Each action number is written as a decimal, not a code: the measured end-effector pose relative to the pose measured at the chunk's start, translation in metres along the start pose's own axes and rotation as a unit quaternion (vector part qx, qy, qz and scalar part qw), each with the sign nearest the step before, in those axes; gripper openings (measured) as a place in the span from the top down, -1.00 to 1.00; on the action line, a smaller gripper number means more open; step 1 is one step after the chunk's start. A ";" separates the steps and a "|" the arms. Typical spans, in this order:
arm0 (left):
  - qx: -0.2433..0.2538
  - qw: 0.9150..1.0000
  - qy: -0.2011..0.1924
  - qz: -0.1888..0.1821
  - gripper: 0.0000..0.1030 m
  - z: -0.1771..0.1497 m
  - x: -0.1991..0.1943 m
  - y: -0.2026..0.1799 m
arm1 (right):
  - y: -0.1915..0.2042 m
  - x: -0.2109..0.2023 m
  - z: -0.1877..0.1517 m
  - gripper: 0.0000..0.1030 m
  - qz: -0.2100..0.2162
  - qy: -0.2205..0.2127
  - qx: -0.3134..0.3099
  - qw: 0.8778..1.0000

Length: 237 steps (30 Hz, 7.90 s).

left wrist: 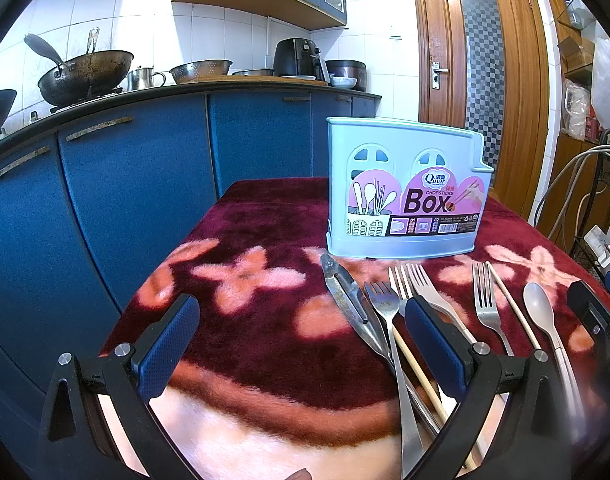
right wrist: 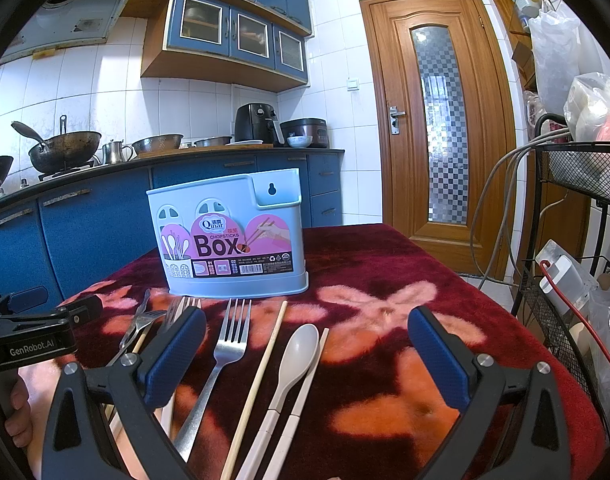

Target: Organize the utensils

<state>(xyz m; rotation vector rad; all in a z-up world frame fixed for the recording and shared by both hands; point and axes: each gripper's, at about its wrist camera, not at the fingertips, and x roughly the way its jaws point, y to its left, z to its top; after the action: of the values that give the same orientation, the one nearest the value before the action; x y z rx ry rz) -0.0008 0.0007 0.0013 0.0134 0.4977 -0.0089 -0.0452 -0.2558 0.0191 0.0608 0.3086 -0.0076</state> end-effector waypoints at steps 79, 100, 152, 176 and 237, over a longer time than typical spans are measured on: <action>0.050 0.984 0.141 -0.101 -0.57 0.021 0.039 -0.027 | -0.025 0.059 0.015 0.29 0.057 0.260 0.013 0.964; 0.010 0.971 0.173 -0.163 0.94 0.021 0.055 -0.015 | -0.019 0.070 0.023 0.88 0.105 0.250 0.006 0.962; -0.064 0.968 0.077 -0.232 1.00 0.069 0.007 0.007 | -0.023 0.028 0.073 0.94 0.127 0.144 0.048 0.980; -0.078 0.973 -0.061 -0.210 1.00 0.200 -0.015 0.026 | -0.025 0.044 0.165 0.94 0.098 0.019 0.044 0.994; -0.041 0.982 0.034 -0.179 0.60 0.172 0.138 -0.014 | 0.028 0.184 0.146 0.65 0.093 0.014 -0.033 0.995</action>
<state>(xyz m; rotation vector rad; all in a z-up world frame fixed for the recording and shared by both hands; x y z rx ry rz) 0.2021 -0.0168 0.0866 -0.1563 0.5640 -0.3417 0.1752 -0.2364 0.1033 0.0239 0.3300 0.1885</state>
